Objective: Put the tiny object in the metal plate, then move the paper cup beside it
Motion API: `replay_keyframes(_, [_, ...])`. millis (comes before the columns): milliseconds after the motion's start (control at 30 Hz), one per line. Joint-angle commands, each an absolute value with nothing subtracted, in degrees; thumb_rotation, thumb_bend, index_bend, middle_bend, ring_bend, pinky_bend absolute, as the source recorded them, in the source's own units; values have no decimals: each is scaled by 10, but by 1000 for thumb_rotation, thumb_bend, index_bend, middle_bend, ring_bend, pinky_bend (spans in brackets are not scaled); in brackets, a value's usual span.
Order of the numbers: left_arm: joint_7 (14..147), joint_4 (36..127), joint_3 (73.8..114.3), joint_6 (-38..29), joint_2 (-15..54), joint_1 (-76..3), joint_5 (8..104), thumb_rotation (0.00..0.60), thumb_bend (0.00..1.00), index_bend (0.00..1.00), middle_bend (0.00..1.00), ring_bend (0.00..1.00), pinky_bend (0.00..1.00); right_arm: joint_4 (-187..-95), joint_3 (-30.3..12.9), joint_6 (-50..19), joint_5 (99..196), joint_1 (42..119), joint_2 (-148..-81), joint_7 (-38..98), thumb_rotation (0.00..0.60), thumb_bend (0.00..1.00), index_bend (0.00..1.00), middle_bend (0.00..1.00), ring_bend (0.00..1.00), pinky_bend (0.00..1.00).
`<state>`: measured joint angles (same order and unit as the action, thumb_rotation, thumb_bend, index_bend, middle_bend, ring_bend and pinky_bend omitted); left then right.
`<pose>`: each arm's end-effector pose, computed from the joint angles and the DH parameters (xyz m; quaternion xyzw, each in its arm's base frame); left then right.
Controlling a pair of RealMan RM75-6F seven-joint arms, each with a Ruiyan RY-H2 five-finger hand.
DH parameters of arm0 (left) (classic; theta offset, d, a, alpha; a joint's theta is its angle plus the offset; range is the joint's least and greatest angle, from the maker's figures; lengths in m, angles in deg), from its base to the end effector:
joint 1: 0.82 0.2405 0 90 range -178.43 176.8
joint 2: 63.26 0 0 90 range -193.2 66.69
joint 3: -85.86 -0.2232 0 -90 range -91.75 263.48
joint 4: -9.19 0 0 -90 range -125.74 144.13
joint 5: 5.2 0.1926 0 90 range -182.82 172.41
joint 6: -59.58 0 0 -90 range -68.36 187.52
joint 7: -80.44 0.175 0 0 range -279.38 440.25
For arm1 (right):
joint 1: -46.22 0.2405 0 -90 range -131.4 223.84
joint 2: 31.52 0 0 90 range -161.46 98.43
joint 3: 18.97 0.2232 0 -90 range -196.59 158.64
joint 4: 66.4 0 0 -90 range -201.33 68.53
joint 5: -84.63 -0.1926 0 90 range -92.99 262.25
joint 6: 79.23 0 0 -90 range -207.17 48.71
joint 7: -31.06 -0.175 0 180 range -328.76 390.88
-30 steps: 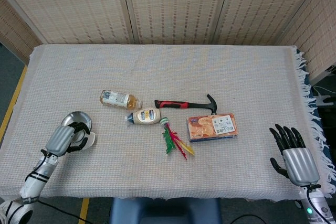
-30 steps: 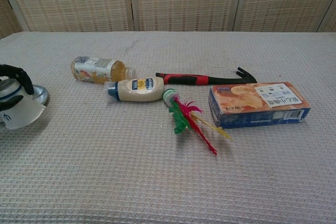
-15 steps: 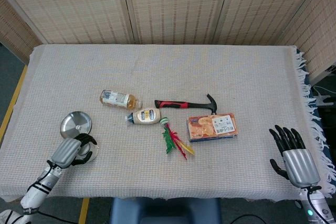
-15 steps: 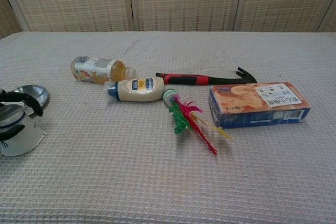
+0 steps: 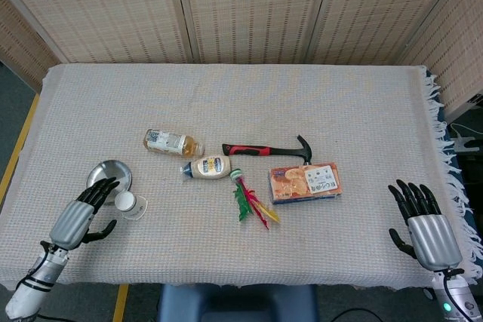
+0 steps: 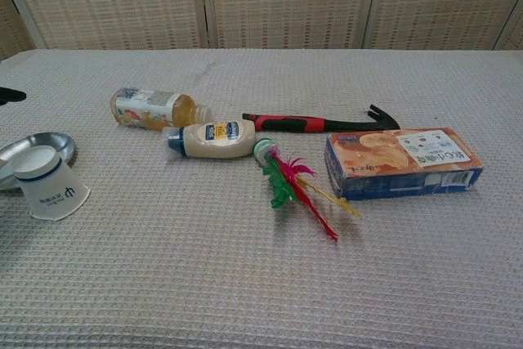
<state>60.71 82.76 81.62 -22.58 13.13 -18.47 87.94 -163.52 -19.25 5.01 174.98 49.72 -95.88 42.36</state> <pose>-0.2573 0.2467 0.0890 -0.6617 -0.4124 -0.4603 0.4244 -0.2563 -0.1891 0.1367 0.6484 -0.3610 0.3450 0.5747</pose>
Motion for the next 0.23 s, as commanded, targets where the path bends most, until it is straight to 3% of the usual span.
replay_keyframes(33, [667,871,807,-255,88,-142,858,600,372,0,0,0,123,-1635,-193,56,1754,495,-958,425,600,221,0,0,0,0])
replay_keyframes(233, [790,935,832,-299,64,-102,816,600,375,0,0,0,91,-1636,-193,60,1758,493,-957,427,600,222,0,0,0,0])
